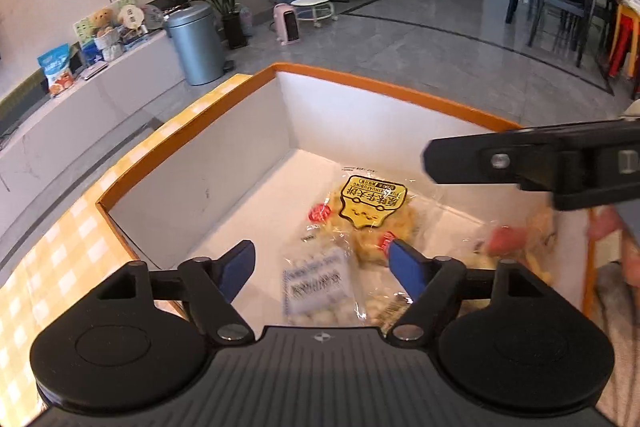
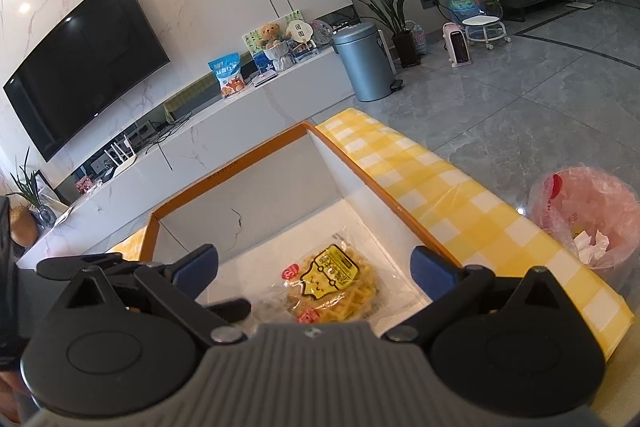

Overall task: Organize snacks
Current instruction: 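Open the left gripper to drop the hawthorn pack into the box, then withdraw both tools from the box back toward the snack pile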

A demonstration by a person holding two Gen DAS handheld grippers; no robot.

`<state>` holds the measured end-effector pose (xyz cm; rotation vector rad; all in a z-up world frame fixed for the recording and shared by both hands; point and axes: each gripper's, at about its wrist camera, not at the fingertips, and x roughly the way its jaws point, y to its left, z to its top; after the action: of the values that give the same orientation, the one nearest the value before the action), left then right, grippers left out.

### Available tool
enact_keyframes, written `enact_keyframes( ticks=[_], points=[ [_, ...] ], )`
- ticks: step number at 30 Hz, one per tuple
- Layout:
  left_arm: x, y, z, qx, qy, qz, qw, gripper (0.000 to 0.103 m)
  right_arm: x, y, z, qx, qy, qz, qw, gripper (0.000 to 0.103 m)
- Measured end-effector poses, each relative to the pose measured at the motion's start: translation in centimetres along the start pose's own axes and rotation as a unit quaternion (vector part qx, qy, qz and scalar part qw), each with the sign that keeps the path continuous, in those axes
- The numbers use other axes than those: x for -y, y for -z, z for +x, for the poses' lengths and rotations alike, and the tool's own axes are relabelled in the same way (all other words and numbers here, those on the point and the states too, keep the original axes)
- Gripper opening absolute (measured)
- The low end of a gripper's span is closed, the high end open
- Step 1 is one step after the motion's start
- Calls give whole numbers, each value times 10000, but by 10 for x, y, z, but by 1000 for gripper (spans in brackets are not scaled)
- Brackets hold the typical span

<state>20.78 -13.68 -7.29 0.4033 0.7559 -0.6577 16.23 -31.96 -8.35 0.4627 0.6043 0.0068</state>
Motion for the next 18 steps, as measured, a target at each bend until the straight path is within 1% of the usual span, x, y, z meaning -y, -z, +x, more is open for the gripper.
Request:
enact_keyframes(
  ticks=[3,5,11,13,15,18],
  points=[
    [2,0,-8,73,-71,-33,9999,94,0,0,0,2,1,5,10000,100],
    [2,0,-15,135,-107,-75,9998,94,1,0,0,2,2,1,10000,100],
    [-8,-5,-40,336,120,-404,9985,94,0,0,0,-3,16,-10,10000,100],
    [-8,-8,-51,488,19,-365,9981,94,0,1,1,-12,43,-34,10000,100],
    [-4,-8,-61,729,-114,-248,9970,95,0,0,1,-17,61,-46,10000,100],
    [-4,-10,-75,875,-123,-318,9956,96,1,0,1,-10,45,-17,10000,100]
  ],
)
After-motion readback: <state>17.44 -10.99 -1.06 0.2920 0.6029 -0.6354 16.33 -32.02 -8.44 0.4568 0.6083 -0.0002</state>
